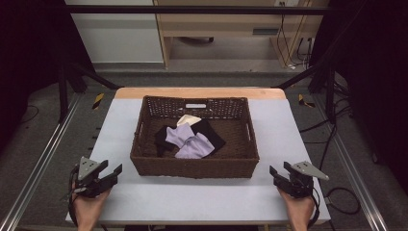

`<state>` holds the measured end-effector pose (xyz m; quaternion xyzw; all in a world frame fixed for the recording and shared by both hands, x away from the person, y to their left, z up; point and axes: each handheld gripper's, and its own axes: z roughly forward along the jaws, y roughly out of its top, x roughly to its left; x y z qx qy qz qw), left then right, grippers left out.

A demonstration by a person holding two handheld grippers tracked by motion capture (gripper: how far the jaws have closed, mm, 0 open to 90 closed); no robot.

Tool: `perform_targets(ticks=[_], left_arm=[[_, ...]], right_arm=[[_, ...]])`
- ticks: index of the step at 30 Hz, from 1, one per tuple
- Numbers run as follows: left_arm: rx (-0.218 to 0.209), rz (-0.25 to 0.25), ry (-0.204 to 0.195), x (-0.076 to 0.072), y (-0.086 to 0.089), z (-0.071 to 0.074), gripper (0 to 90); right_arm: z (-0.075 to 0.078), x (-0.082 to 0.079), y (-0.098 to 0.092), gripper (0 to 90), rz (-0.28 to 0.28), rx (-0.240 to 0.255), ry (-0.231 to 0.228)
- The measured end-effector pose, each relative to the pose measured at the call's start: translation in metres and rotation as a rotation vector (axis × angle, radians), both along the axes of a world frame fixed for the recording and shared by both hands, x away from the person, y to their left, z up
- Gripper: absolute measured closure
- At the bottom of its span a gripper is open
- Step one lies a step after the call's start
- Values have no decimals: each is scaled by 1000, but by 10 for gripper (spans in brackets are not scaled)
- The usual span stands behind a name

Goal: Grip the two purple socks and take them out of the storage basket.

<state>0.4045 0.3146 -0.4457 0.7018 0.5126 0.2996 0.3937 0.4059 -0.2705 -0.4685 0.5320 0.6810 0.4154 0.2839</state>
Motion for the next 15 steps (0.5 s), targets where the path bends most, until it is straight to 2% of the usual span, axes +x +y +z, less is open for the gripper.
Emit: perform_targets(ticks=[3, 7, 11, 15], left_arm=[[-2, 1, -10, -2, -1, 3, 428], [-42, 0, -29, -5, 1, 7, 425], [-44, 2, -40, -5, 2, 13, 425], [-64, 12, -58, -4, 6, 22, 419]], right_arm=[[-1, -1, 2, 376, -2, 1, -11], [-3, -3, 1, 339, -6, 2, -29], [-4, -1, 1, 299, -4, 0, -39], [-4, 0, 1, 259, -15, 1, -56]])
